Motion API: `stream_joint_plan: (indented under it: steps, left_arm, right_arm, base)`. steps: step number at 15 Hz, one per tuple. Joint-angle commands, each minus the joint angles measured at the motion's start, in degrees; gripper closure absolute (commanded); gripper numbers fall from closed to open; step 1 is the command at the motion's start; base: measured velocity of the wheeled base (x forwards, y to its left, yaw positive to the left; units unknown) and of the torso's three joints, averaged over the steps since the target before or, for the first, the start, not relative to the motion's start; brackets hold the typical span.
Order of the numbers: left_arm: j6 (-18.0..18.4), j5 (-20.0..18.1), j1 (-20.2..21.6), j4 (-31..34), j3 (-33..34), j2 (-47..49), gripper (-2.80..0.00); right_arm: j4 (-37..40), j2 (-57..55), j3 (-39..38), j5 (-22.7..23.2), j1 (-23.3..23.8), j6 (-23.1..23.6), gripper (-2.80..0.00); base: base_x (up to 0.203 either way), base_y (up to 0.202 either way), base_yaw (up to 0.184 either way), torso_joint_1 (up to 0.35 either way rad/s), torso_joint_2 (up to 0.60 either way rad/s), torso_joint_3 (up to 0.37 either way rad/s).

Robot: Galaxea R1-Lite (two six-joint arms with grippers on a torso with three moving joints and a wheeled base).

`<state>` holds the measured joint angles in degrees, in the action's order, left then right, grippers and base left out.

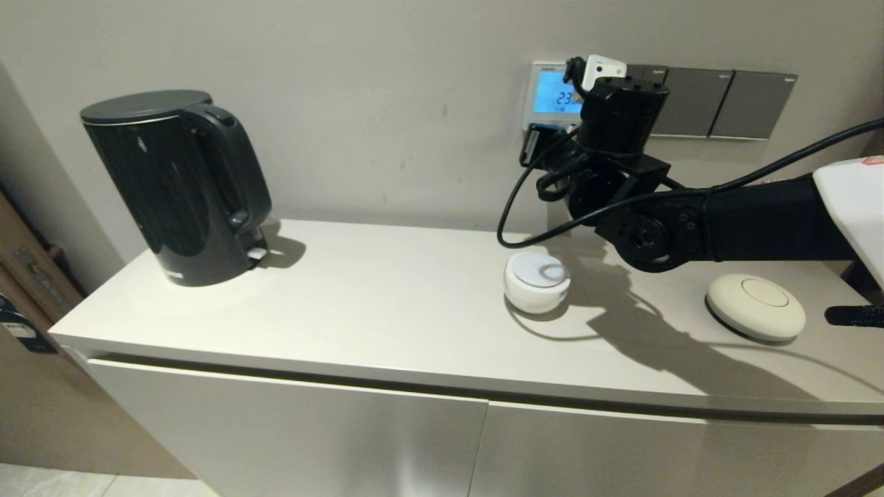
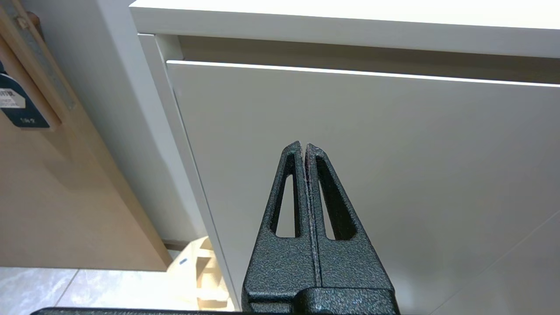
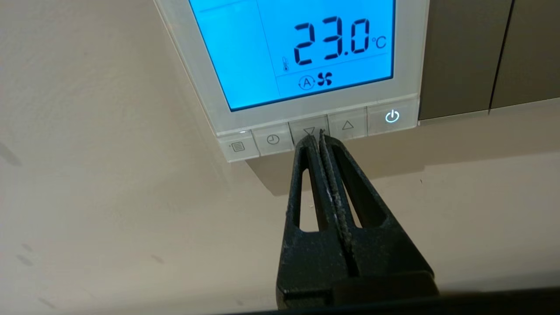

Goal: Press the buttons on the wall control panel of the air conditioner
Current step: Press the temperature decrease button

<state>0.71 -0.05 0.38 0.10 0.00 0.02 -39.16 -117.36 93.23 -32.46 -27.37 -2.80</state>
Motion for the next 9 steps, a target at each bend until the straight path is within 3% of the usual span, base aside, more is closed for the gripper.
stream_joint_plan:
  steps: [1, 9]
  left_arm:
    - [0.0, -0.04, -0.03, -0.01, 0.0, -0.02, 0.0]
    - [0.0, -0.04, 0.06, -0.01, 0.0, 0.0, 0.0]
  right_arm:
    - [-0.3, -0.5, 0.29, -0.14, 0.21, -0.01, 0.0]
    - [-2.05, -0.23, -1.07, -0.32, 0.03, 1.03, 0.0]
  base:
    - [0.0, 0.0, 0.0, 0.0, 0.0, 0.0]
    - [0.0, 0.0, 0.0, 0.0, 0.0, 0.0]
